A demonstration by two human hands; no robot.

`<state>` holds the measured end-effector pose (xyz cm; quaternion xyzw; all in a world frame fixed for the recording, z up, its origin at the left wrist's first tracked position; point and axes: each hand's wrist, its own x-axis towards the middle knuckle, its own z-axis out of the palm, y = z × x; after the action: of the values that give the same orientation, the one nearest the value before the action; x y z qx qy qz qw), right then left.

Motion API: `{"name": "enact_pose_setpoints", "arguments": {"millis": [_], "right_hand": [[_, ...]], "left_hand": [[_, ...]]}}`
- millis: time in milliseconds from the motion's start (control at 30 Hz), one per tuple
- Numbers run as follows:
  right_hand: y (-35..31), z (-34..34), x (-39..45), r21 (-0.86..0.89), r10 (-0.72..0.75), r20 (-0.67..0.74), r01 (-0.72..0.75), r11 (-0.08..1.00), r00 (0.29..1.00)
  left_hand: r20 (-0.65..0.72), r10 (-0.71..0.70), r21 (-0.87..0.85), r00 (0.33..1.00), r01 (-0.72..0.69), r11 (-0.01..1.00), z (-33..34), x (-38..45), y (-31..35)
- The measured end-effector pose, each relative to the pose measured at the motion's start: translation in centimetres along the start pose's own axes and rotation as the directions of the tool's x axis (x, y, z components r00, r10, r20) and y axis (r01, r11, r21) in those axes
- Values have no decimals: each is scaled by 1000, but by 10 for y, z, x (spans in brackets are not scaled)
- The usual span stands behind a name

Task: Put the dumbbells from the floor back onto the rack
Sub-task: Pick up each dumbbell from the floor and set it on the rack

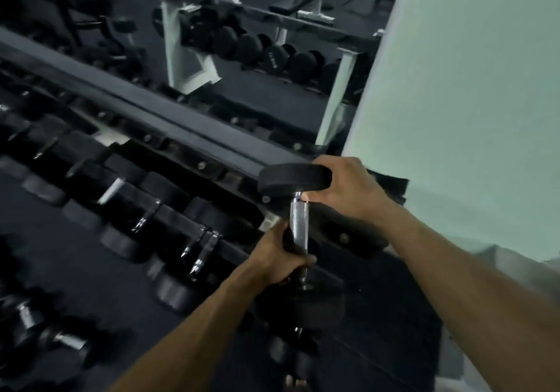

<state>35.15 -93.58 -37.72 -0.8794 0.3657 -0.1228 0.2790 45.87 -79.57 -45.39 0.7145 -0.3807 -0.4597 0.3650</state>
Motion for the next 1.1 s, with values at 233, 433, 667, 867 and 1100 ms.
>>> {"name": "enact_pose_setpoints", "arguments": {"millis": [233, 433, 667, 867, 1100], "right_hand": [[91, -63, 21, -8, 94, -135, -96, 995, 986], [149, -57, 51, 25, 183, -122, -181, 983, 976], [180, -61, 50, 109, 239, -89, -229, 967, 967], [182, -63, 48, 73, 252, -97, -246, 967, 963], [172, -66, 48, -15, 243, -58, -244, 970, 968]], "left_hand": [[129, 29, 86, 991, -40, 995, 57, 89, 60], [165, -71, 179, 984, 41, 983, 82, 144, 67], [172, -98, 198, 980, 63, 978, 95, 153, 74], [218, -94, 243, 971, 39, 969, 91, 155, 77], [239, -39, 322, 970, -41, 946, 88, 149, 80]]}}
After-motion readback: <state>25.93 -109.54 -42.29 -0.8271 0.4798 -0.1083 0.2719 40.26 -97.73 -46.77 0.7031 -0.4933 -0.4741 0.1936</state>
